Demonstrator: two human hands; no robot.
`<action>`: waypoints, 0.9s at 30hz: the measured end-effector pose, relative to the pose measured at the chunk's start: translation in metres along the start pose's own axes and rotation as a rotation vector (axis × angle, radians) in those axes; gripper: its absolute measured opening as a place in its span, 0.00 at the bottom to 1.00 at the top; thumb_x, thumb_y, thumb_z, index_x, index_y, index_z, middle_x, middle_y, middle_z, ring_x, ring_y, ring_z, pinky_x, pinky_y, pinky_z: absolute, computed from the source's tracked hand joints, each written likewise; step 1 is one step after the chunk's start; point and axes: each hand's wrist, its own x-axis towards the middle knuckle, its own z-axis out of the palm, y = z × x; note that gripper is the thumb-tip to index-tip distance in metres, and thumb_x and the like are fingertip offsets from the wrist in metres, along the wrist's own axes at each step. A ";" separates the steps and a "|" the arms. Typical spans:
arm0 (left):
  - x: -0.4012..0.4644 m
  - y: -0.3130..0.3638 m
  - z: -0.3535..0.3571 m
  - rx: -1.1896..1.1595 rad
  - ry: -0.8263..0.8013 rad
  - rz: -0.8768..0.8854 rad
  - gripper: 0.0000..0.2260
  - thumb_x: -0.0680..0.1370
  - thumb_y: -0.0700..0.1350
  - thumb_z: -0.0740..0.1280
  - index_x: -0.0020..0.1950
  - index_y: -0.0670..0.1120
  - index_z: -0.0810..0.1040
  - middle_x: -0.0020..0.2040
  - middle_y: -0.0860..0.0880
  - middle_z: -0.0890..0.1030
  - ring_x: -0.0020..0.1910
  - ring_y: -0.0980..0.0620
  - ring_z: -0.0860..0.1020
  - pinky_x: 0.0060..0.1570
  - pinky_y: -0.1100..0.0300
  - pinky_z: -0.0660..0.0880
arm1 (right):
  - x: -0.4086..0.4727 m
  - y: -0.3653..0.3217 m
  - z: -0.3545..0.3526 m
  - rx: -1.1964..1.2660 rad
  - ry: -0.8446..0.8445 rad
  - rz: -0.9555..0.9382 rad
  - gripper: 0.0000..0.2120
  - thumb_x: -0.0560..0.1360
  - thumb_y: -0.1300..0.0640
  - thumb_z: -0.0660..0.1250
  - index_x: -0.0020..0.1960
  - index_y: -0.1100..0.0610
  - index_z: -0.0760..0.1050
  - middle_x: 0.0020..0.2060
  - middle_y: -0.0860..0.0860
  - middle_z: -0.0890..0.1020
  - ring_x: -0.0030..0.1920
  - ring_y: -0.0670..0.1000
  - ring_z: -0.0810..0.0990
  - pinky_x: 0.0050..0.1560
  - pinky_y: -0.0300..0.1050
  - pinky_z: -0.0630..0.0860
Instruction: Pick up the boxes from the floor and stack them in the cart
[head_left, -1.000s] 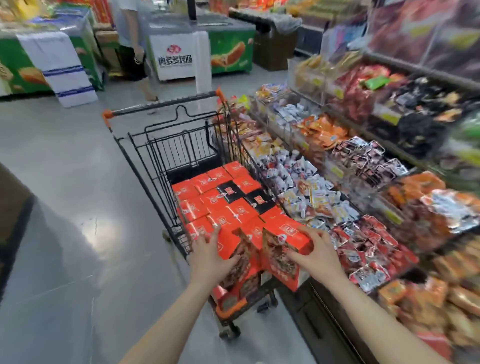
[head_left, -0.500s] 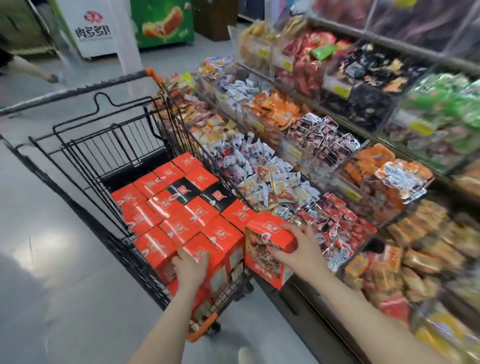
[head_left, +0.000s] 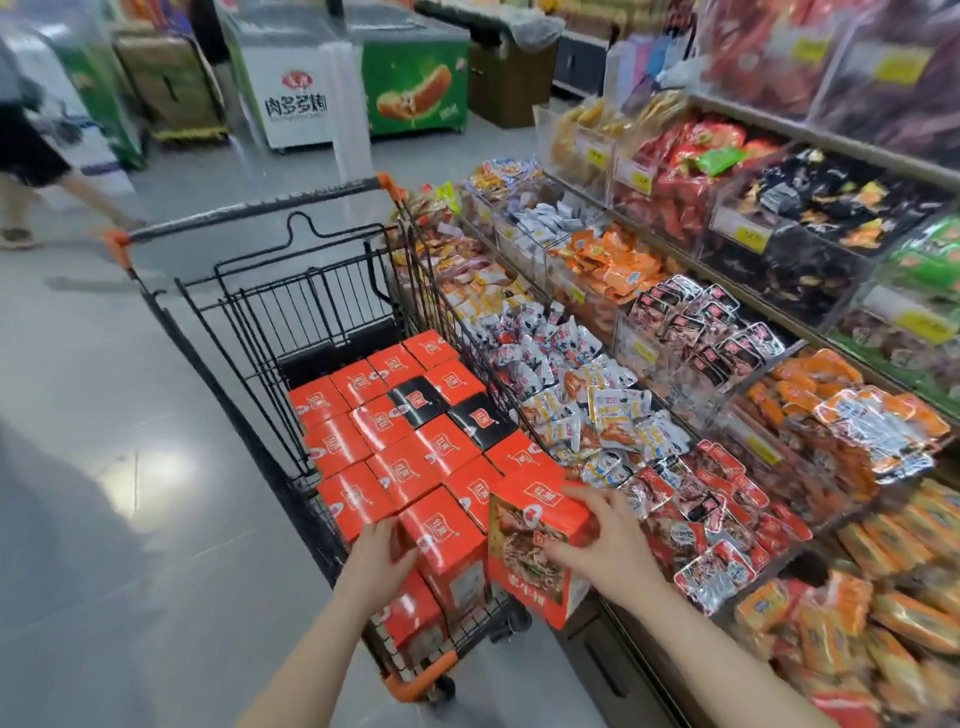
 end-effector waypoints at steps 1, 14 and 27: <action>-0.005 -0.011 -0.009 0.077 0.016 0.050 0.27 0.77 0.54 0.64 0.73 0.46 0.64 0.63 0.47 0.72 0.60 0.50 0.72 0.59 0.56 0.72 | -0.002 -0.007 0.005 -0.008 -0.022 -0.019 0.30 0.62 0.47 0.75 0.60 0.35 0.65 0.54 0.43 0.66 0.49 0.36 0.72 0.45 0.31 0.68; -0.011 -0.132 -0.075 0.600 0.056 0.500 0.26 0.58 0.57 0.78 0.54 0.52 0.80 0.53 0.53 0.81 0.50 0.51 0.82 0.47 0.49 0.79 | -0.049 -0.083 0.097 -0.147 0.001 -0.027 0.32 0.60 0.39 0.72 0.62 0.35 0.67 0.55 0.40 0.66 0.54 0.42 0.72 0.52 0.38 0.69; 0.048 -0.154 -0.092 0.774 -0.066 0.678 0.24 0.67 0.59 0.73 0.61 0.53 0.79 0.61 0.52 0.79 0.63 0.49 0.76 0.64 0.42 0.64 | -0.022 -0.082 0.197 -0.119 0.097 0.017 0.35 0.62 0.35 0.64 0.66 0.46 0.67 0.58 0.44 0.61 0.60 0.47 0.69 0.61 0.37 0.67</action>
